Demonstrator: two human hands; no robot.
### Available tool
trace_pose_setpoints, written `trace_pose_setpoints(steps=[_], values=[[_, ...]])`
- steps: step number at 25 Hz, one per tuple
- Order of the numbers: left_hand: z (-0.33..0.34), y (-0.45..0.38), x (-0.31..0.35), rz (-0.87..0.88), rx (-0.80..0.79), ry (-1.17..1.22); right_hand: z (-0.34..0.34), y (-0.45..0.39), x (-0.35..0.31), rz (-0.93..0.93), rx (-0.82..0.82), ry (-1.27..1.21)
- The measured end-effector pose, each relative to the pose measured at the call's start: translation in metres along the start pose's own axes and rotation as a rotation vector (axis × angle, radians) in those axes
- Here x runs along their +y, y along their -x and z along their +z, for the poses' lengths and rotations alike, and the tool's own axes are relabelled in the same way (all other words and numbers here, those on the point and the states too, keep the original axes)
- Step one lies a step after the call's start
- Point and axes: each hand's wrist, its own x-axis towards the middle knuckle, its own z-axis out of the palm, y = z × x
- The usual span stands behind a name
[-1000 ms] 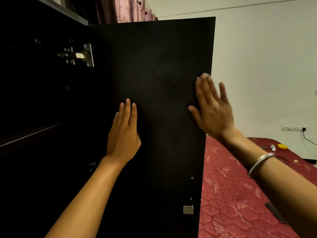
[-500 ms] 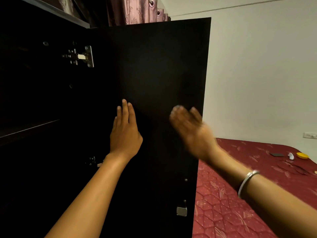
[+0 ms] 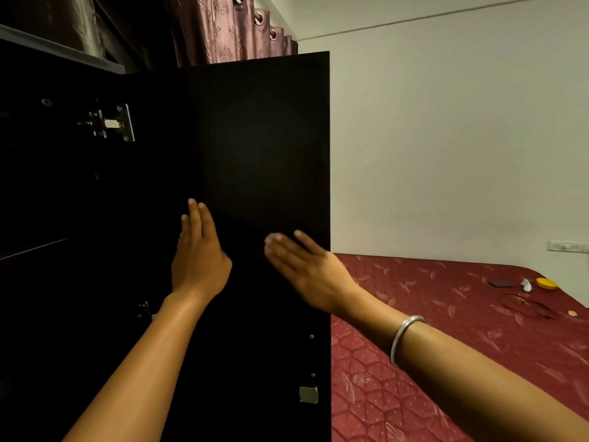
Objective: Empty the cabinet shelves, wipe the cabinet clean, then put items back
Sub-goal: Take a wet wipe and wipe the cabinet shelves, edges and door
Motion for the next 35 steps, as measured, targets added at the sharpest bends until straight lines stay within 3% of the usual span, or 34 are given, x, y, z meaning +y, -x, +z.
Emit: trace_pose_setpoints(steps=[2,5,7,10,12,13,16,17,18,21,23,25,28,29,31,33,35], values=[[0.000,0.000,0.004,-0.002,0.023,0.011,-0.003,-0.003,0.018,-0.031,-0.019,0.031],[0.004,0.001,0.007,0.084,0.049,-0.036,-0.036,-0.036,0.050,0.347,0.089,-0.010],[0.011,0.003,0.007,0.145,0.095,-0.064,-0.036,-0.043,0.038,0.427,0.076,-0.026],[0.016,0.003,0.001,0.182,0.144,-0.096,-0.008,-0.024,-0.024,0.074,-0.227,0.031],[0.015,0.000,-0.008,0.234,0.139,-0.136,-0.005,-0.021,-0.016,-0.073,-0.284,0.082],[0.013,-0.002,-0.013,0.256,0.138,-0.150,-0.009,-0.030,-0.002,-0.015,-0.239,0.117],[0.012,-0.004,-0.023,0.292,0.119,-0.158,-0.033,-0.057,0.028,0.456,-0.016,0.098],[0.012,-0.004,-0.025,0.302,0.128,-0.152,-0.031,-0.061,0.022,0.525,0.046,0.065],[0.011,-0.004,-0.028,0.316,0.141,-0.148,-0.021,-0.060,0.008,0.500,0.070,0.040],[0.009,-0.006,-0.035,0.366,0.154,-0.162,0.010,-0.035,-0.051,-0.013,-0.169,0.003],[0.008,-0.011,-0.044,0.389,0.171,-0.181,0.010,-0.032,-0.037,-0.203,-0.237,0.079],[0.007,-0.017,-0.057,0.359,0.199,-0.168,-0.004,-0.052,-0.004,-0.011,-0.115,0.183],[0.012,-0.024,-0.074,0.321,0.208,-0.143,-0.029,-0.067,0.038,0.572,0.147,0.156],[0.014,-0.025,-0.077,0.319,0.209,-0.141,-0.029,-0.060,0.032,0.681,0.202,0.106],[0.016,-0.025,-0.079,0.308,0.207,-0.114,-0.009,-0.025,-0.003,0.752,0.172,0.072],[0.018,-0.024,-0.077,0.287,0.196,-0.099,0.005,0.018,-0.048,0.736,0.042,0.061],[0.019,-0.023,-0.076,0.275,0.188,-0.092,0.005,0.027,-0.053,0.724,-0.041,0.051]])
